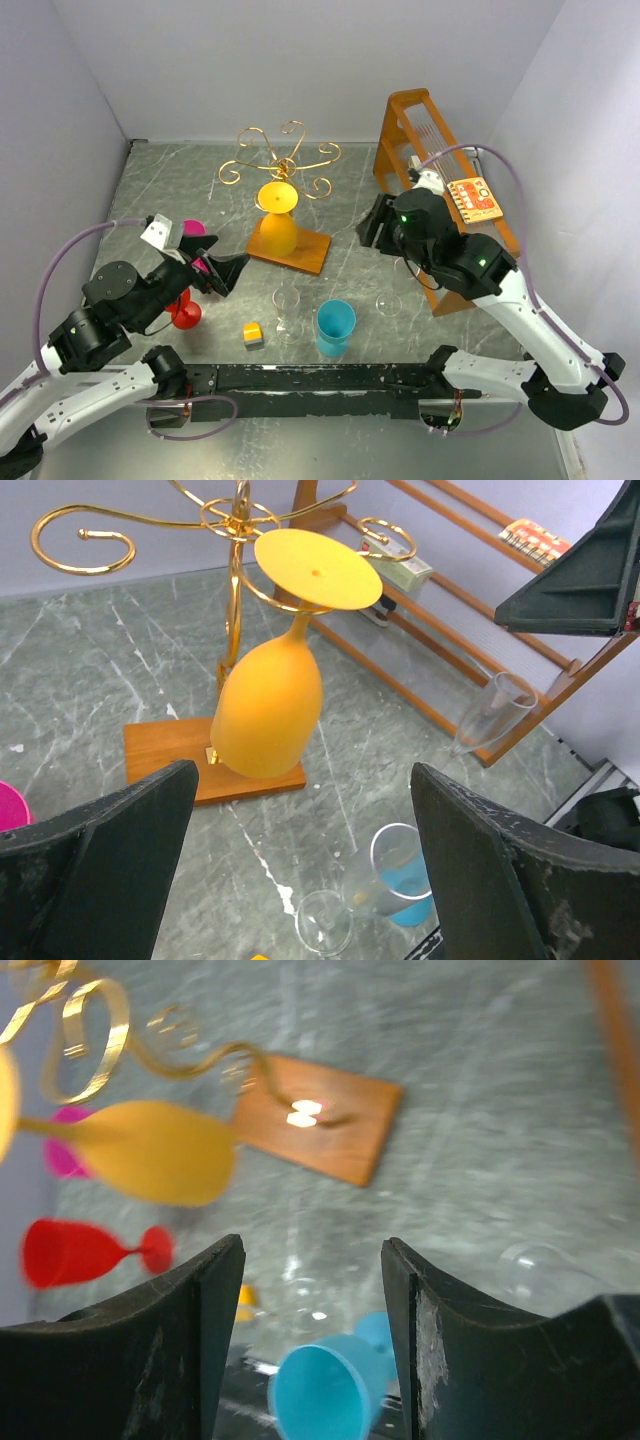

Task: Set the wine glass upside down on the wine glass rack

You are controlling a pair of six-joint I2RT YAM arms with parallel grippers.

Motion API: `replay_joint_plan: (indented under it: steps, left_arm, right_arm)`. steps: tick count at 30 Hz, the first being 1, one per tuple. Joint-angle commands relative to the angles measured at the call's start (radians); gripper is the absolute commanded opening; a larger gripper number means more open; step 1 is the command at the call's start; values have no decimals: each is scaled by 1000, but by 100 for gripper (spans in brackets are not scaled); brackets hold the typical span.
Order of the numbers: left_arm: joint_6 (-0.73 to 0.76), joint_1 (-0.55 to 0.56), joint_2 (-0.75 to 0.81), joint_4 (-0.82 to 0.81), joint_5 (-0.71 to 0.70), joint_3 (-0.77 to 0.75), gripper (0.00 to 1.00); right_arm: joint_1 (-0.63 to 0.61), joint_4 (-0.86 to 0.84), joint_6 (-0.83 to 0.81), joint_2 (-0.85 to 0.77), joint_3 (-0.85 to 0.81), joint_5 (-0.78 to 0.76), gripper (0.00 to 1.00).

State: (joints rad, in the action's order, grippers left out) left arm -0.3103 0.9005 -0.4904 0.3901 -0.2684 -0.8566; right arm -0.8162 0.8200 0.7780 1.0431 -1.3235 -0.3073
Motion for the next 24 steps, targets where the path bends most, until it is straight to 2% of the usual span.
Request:
replay_joint_plan:
  steps: [1, 15, 24]
  left_arm:
    - [-29, 4, 14, -2, 41, -46, 98]
    - [-32, 4, -1, 26, 33, -92, 98]
    - [-84, 4, 10, 3, 37, -68, 97]
  right_arm:
    - [4, 415, 66, -4, -75, -377, 57]
    - [5, 444, 111, -48, 46, -339, 54]
    - [4, 342, 79, -43, 140, -278, 40]
